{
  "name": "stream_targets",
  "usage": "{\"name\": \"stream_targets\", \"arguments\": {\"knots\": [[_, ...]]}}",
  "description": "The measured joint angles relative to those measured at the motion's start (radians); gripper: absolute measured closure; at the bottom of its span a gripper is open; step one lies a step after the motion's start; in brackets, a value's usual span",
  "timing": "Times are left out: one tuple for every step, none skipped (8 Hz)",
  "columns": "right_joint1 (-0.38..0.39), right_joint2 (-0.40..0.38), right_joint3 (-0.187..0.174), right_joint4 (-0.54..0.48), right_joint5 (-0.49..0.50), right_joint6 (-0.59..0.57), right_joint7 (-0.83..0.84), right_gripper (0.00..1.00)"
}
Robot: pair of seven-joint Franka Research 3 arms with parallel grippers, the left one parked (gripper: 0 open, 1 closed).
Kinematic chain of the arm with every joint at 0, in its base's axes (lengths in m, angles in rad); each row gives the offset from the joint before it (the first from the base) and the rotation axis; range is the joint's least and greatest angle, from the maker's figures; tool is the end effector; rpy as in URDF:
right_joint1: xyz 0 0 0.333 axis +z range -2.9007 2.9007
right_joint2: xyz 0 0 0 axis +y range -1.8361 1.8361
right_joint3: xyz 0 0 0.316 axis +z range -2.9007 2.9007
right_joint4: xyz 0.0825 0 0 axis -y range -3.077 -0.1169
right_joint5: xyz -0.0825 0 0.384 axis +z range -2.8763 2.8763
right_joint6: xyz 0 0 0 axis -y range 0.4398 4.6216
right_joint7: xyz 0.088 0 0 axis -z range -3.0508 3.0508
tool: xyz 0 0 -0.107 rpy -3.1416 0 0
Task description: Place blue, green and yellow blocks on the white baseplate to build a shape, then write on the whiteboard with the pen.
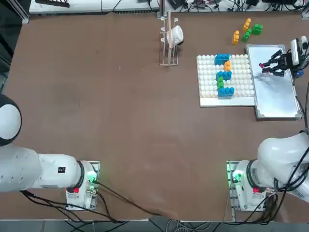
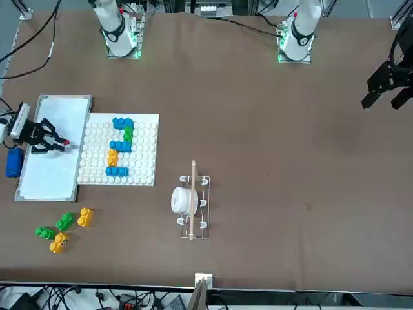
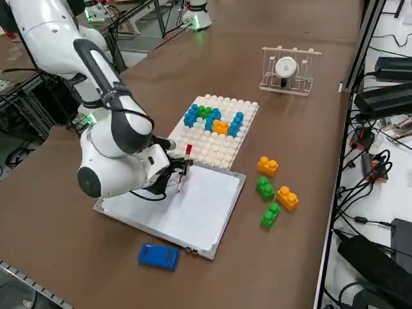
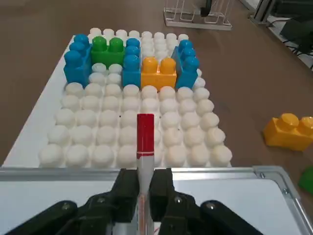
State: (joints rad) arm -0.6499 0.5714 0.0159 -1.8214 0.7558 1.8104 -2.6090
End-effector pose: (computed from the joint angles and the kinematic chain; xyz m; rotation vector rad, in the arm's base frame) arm 0.5117 -0.3060 0.2072 -1.7566 -1.7391 -0.9132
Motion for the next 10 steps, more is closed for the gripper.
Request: {"name": "stream_targets", "arguments": {"knots": [[0.008, 0.001, 0.014, 0.001, 0.003, 0.000, 0.000, 0.82], [0.025, 0.001, 0.018, 0.003, 0.011, 0.000, 0.000, 0.82], [0.045, 0.001, 0.020, 0.005, 0.025, 0.000, 0.000, 0.82], [0.068, 0.001, 0.021, 0.006, 0.040, 0.001, 0.000, 0.82], [0.089, 0.001, 0.021, 0.006, 0.051, 0.003, 0.002, 0.82], [0.101, 0.001, 0.021, 0.006, 0.052, 0.007, 0.004, 0.82], [0.103, 0.000, 0.019, 0.010, 0.048, 0.015, 0.004, 0.82], [0.101, -0.010, 0.007, 0.022, 0.030, 0.018, 0.004, 0.82], [0.098, -0.039, -0.012, 0.029, -0.003, 0.018, 0.004, 0.82], [0.094, -0.086, -0.039, 0.029, -0.043, 0.014, 0.004, 0.82]]}}
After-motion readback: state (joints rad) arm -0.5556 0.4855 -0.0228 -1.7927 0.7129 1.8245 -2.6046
